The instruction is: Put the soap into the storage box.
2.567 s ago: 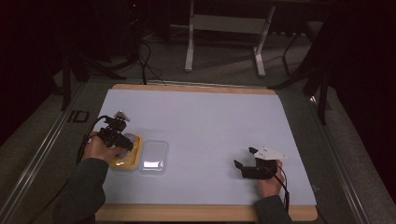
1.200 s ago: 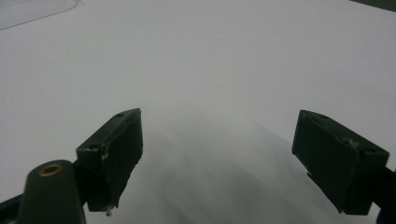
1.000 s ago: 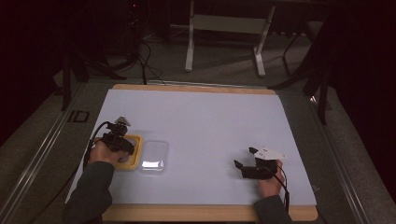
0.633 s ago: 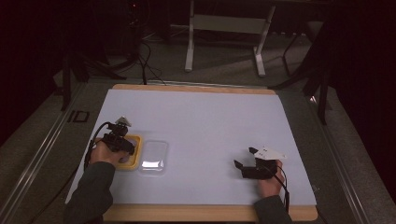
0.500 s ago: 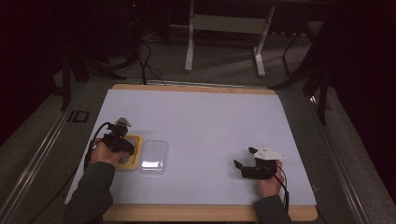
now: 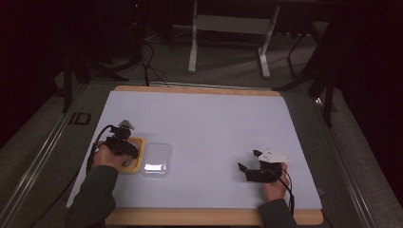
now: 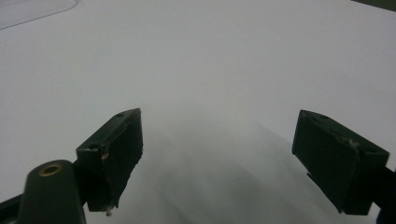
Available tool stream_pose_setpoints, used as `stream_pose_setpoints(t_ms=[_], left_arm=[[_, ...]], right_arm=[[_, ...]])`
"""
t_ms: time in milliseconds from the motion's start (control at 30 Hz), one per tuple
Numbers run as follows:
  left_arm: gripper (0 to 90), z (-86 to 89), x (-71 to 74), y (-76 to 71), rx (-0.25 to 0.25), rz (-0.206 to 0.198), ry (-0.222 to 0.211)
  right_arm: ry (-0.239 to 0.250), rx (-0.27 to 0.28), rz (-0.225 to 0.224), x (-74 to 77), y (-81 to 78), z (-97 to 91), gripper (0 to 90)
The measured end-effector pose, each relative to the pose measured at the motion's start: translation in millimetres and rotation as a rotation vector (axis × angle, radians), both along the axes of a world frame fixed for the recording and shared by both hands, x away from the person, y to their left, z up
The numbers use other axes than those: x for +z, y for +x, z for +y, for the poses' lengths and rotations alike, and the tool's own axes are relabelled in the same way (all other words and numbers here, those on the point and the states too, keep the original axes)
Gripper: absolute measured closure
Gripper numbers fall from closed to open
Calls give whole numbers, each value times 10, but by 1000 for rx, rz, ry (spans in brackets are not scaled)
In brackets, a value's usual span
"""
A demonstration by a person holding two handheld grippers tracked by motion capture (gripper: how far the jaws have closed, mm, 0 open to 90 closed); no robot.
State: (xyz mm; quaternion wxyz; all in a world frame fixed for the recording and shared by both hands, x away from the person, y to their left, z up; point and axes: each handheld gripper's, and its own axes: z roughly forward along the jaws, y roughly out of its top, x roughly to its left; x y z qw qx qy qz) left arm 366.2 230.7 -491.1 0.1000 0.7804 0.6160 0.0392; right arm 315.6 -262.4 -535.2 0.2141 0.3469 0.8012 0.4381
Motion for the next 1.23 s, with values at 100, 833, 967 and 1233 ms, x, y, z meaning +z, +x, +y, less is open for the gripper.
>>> stream_pose_setpoints(t_ms=[100, 833, 967, 1233], left_arm=[[442, 7, 0, 3, 1, 3, -11], [407, 3, 229, -62, -93, -72, -14], [403, 0, 300, -86, -102, -107, -22], [398, -153, 380, -132, -181, -182, -68]], right_arm=[[-1, 0, 0, 0, 0, 1, 158], [-1, 0, 0, 0, 0, 0, 158], [-1, 0, 0, 0, 0, 1, 158], [-1, 1, 3, 0, 4, -1, 158]])
